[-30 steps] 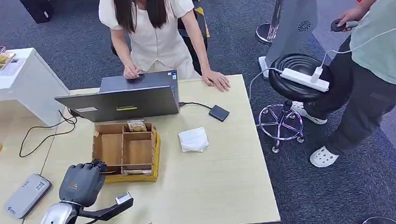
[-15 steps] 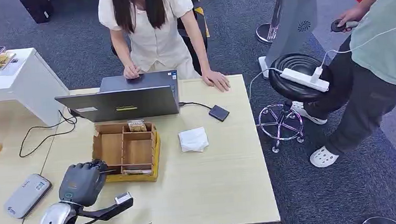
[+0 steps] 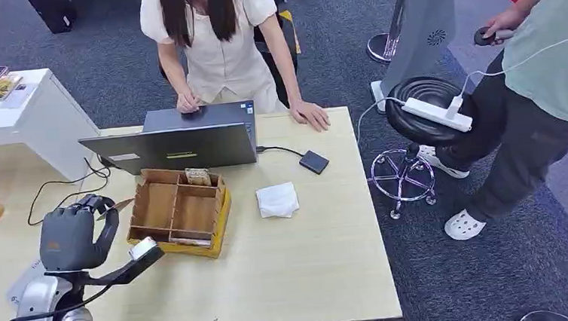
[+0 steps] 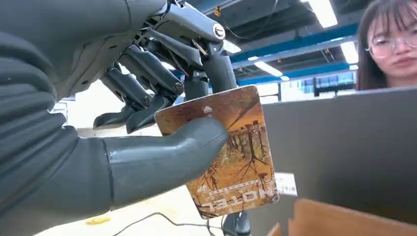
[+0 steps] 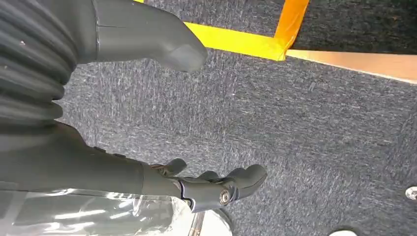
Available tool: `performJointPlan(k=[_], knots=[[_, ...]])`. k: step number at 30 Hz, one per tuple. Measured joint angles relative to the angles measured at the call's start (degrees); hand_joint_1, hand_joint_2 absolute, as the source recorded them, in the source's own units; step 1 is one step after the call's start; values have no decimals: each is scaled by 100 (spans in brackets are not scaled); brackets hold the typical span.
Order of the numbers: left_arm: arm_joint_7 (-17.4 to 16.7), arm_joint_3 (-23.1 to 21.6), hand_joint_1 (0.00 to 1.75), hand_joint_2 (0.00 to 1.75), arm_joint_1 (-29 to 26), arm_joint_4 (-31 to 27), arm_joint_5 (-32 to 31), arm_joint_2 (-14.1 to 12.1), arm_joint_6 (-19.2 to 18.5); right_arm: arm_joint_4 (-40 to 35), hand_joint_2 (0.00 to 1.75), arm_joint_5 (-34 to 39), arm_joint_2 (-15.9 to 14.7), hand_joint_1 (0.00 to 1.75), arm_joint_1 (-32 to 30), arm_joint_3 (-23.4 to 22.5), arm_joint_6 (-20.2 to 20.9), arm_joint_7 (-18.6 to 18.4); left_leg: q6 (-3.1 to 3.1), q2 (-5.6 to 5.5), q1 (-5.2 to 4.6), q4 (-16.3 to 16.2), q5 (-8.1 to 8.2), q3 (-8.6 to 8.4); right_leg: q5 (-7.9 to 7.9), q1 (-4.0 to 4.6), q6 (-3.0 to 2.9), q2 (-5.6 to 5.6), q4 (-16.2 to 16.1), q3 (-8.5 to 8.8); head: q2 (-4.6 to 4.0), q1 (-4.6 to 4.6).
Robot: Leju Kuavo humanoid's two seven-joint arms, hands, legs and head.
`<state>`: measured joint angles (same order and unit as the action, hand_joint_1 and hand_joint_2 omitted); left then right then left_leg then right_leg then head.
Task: Pass the card to the sensor for recognition and then transmit it.
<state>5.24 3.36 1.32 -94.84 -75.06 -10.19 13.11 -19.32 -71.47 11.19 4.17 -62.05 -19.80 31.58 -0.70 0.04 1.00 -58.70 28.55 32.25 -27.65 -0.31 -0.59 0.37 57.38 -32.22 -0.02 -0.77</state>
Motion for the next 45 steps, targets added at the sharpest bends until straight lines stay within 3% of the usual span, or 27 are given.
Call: performJointPlan(k=[12,23,25,26,30,32,35,37,43,44,45], knots=[[164,142,162,175,218,-18,198,26,68,0,175,-70,13,0,10,-4,-7,0,-1,-1,0,0,-1,0,0,0,0,-1,0,-1,0,2],[365,55,168,175,1230,179,387,101,-39,4,175,-192,22,0,112,0,-4,-37,2,1,0,-3,-11,0,9,0,3,2,0,-3,0,-2],[404,-69,159,175,1412,227,317,109,-89,9,175,-206,22,0,127,13,-2,-37,4,-4,0,-5,-13,4,9,0,3,-4,0,-4,0,0],[404,-148,166,175,1539,264,286,118,-120,13,175,-212,22,0,145,20,0,-42,5,-6,0,-6,-14,4,9,0,3,-5,0,-5,0,0],[354,-519,162,175,2140,469,264,162,-227,33,175,-260,44,0,206,85,0,-77,5,-1,-1,-6,-14,6,17,0,10,0,0,-4,0,0],[306,-657,175,175,2338,555,278,179,-231,52,175,-260,55,0,207,103,0,-81,5,-1,-1,-6,-15,5,17,0,10,0,0,-5,0,0],[260,-778,164,175,2544,667,319,186,-225,74,175,-258,64,0,208,133,-2,-81,5,0,-1,-6,-15,5,17,0,10,2,0,-5,0,-2],[243,-793,175,175,2597,706,348,184,-218,85,175,-258,64,0,206,153,-2,-90,5,0,0,-6,-15,5,17,0,10,4,0,-5,0,0],[227,-799,147,175,2703,785,393,157,-214,107,175,-240,66,0,208,183,2,-79,5,0,0,-6,-15,6,17,0,10,3,0,-6,0,0],[227,-804,103,175,2720,789,393,157,-214,111,175,-240,66,0,209,195,2,-79,5,0,0,-6,-15,6,17,0,10,4,0,-6,0,-2],[225,-806,103,175,2732,798,398,157,-210,111,175,-243,66,0,210,199,2,-79,5,0,0,-6,-15,6,17,0,10,4,0,-6,0,0]])
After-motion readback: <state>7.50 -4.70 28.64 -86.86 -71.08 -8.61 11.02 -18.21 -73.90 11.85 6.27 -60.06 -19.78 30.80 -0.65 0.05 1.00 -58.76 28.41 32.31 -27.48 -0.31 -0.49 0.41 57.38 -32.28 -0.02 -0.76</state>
